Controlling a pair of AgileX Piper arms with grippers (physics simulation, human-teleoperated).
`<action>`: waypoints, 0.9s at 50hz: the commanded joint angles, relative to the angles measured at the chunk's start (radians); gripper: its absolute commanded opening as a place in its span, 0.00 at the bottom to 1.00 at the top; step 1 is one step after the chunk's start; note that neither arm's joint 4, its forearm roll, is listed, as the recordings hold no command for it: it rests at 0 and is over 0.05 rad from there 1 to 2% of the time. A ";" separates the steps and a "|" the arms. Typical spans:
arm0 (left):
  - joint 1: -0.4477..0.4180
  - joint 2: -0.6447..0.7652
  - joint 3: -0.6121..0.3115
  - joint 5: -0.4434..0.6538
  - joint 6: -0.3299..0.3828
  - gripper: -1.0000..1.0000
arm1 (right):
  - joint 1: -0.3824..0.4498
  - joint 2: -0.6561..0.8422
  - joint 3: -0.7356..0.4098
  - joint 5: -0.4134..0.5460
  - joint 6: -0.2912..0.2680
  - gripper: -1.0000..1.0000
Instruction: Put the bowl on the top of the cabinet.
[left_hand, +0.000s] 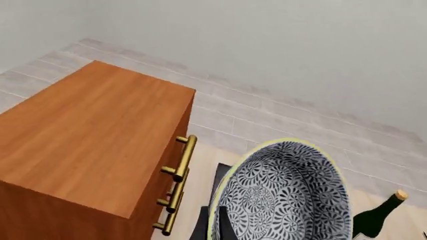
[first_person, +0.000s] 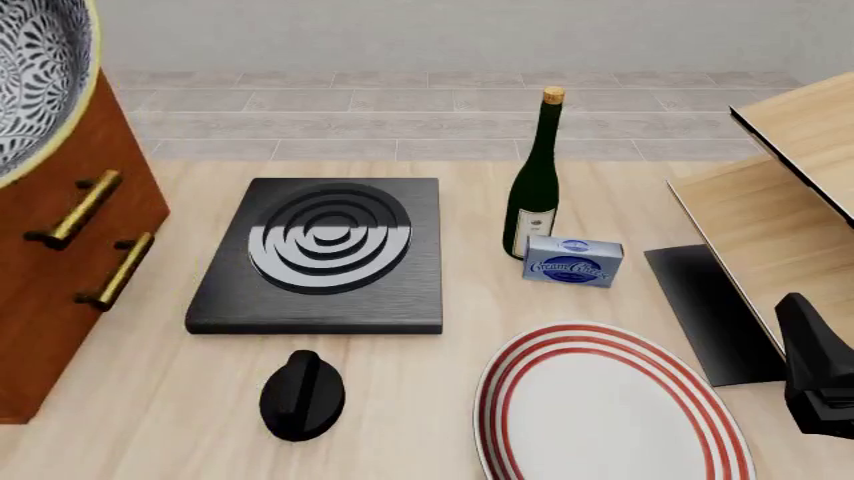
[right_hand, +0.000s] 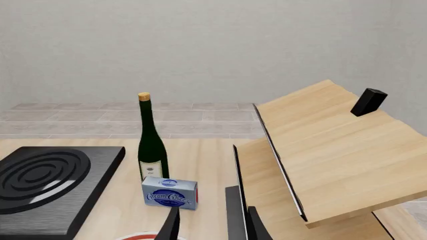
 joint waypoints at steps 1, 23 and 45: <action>0.135 0.062 -0.019 -0.091 -0.101 0.00 | 0.000 0.000 0.000 0.000 0.000 1.00; 0.327 0.177 -0.024 -0.212 -0.239 0.00 | 0.000 0.000 0.000 0.000 0.000 1.00; 0.410 0.274 -0.046 -0.240 -0.372 0.00 | 0.000 0.000 0.000 0.000 0.000 1.00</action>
